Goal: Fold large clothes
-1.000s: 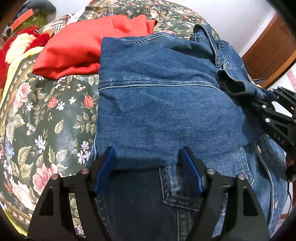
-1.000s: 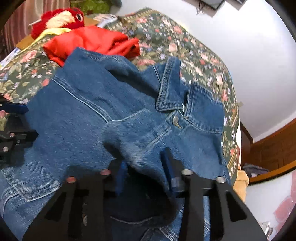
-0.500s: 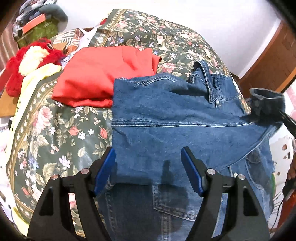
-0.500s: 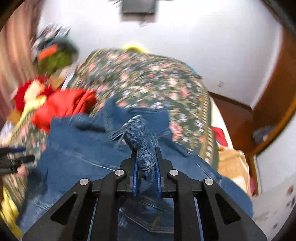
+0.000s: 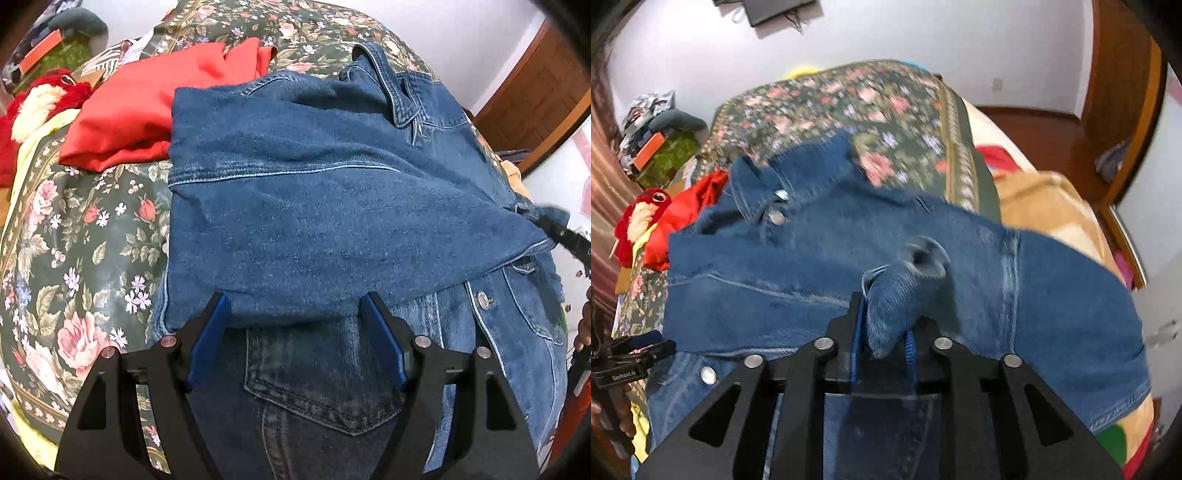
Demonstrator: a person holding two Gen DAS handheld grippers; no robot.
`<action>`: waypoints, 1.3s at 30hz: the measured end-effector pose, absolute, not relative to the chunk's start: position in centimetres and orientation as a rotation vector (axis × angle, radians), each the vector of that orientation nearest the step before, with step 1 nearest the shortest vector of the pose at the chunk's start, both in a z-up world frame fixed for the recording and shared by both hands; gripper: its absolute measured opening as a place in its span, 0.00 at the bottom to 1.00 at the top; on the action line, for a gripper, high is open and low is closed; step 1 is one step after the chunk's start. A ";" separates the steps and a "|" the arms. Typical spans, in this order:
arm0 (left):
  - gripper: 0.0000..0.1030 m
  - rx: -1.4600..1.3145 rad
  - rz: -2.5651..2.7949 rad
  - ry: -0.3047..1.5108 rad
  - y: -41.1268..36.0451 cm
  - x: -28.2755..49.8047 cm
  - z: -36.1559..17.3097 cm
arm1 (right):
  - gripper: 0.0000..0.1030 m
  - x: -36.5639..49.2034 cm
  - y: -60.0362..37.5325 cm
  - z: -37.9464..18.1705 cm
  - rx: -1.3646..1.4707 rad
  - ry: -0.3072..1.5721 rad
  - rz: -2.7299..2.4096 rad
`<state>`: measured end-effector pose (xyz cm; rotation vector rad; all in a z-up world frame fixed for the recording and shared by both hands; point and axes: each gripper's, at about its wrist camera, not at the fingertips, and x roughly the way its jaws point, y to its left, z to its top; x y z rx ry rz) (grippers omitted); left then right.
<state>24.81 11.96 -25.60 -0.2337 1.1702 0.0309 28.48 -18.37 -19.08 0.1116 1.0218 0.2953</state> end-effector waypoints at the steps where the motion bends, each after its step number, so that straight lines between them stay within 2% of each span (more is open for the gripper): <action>1: 0.73 -0.236 0.032 1.171 12.0 24.7 -25.6 | 0.22 28.3 -19.0 -19.3 0.131 1.037 0.301; 7: 0.74 -0.210 0.046 1.170 11.8 23.9 -25.3 | 0.42 27.1 -21.4 -20.2 0.199 1.100 0.281; 14: 0.73 -0.180 0.032 1.122 10.6 23.1 -22.8 | 0.44 24.8 -25.3 -18.3 0.263 1.059 0.220; 16: 0.74 -0.175 0.024 1.092 9.9 23.1 -21.7 | 0.50 24.1 -27.0 -17.5 0.299 1.034 0.192; 21: 0.74 -0.174 -0.007 1.015 8.4 23.5 -18.5 | 0.52 22.5 -31.8 -16.1 0.370 0.975 0.104; 23: 0.75 -0.170 -0.026 0.986 7.5 23.6 -17.4 | 0.57 22.1 -33.9 -16.1 0.408 0.963 0.062; 28: 0.80 -0.155 -0.073 0.935 4.9 24.2 -15.6 | 0.58 21.2 -39.2 -17.9 0.514 0.973 -0.062; 39: 0.81 -0.186 -0.079 0.966 3.4 25.1 -16.3 | 0.58 22.5 -45.5 -25.8 0.896 1.072 -0.104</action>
